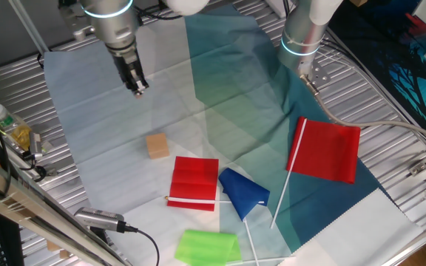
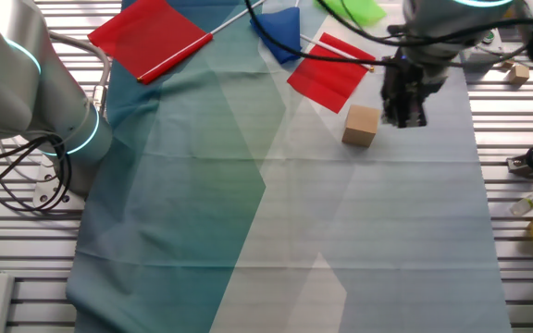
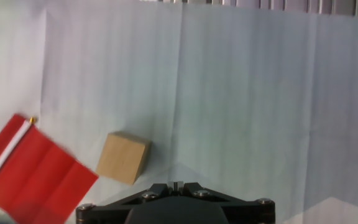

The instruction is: Approach and touch the side of the small block

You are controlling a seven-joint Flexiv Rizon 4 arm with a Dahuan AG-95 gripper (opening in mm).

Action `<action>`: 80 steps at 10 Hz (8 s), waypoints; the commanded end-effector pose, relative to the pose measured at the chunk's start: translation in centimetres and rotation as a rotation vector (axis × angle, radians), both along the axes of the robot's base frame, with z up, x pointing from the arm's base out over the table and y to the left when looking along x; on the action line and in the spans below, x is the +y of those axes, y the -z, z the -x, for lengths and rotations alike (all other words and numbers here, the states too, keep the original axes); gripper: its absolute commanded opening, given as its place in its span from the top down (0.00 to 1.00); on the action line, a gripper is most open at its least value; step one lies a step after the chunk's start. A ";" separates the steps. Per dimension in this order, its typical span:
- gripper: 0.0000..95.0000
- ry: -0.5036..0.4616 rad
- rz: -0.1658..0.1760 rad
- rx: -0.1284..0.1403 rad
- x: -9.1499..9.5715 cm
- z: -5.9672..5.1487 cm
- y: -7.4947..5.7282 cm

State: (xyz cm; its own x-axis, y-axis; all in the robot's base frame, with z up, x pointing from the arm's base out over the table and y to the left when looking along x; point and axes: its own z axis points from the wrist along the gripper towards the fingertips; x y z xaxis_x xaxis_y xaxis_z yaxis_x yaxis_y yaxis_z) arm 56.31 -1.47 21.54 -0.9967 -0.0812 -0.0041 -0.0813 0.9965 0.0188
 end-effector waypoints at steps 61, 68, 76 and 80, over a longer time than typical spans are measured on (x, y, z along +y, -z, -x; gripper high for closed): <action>1.00 -0.004 -0.016 -0.021 1.9 -0.3 7.7; 1.00 -0.053 -0.024 0.051 1.9 -0.3 7.7; 1.00 -0.017 -0.047 0.088 1.9 -0.3 7.7; 1.00 -0.010 -0.061 0.095 1.8 -0.7 8.2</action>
